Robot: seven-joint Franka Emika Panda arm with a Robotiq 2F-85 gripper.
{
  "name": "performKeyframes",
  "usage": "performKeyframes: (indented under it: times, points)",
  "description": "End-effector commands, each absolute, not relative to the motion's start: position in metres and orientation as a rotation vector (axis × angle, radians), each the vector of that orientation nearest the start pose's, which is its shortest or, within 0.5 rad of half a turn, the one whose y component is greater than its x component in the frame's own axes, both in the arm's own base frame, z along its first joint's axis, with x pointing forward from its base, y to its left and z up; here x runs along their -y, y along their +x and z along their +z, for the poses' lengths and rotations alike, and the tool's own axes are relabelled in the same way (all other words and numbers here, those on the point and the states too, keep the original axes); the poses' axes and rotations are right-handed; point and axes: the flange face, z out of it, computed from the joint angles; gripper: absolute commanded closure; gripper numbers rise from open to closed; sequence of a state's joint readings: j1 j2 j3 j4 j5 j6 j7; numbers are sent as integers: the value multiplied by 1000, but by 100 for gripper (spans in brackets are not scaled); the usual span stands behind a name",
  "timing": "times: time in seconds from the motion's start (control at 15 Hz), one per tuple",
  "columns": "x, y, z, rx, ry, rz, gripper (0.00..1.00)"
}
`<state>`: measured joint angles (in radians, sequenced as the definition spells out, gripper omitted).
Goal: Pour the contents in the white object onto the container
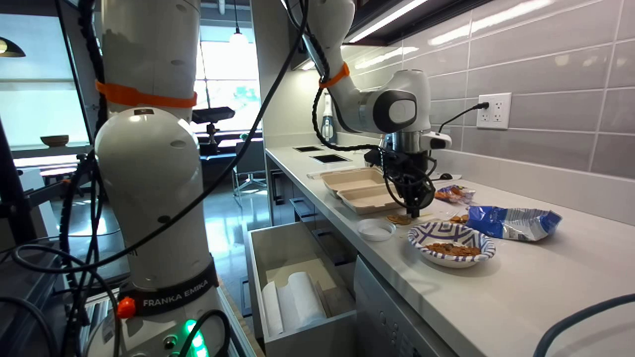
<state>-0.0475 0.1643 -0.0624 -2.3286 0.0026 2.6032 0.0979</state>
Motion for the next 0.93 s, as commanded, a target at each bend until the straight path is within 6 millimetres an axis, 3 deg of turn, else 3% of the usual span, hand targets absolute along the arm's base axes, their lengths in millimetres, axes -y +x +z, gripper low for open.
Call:
performKeyframes:
  times: [0.0, 0.33, 0.87]
  points:
    - [60, 529, 274, -347, -3143, -175, 84]
    - [61, 529, 274, -347, -3147, -175, 96]
    - [61, 532, 279, -333, -3163, -176, 96]
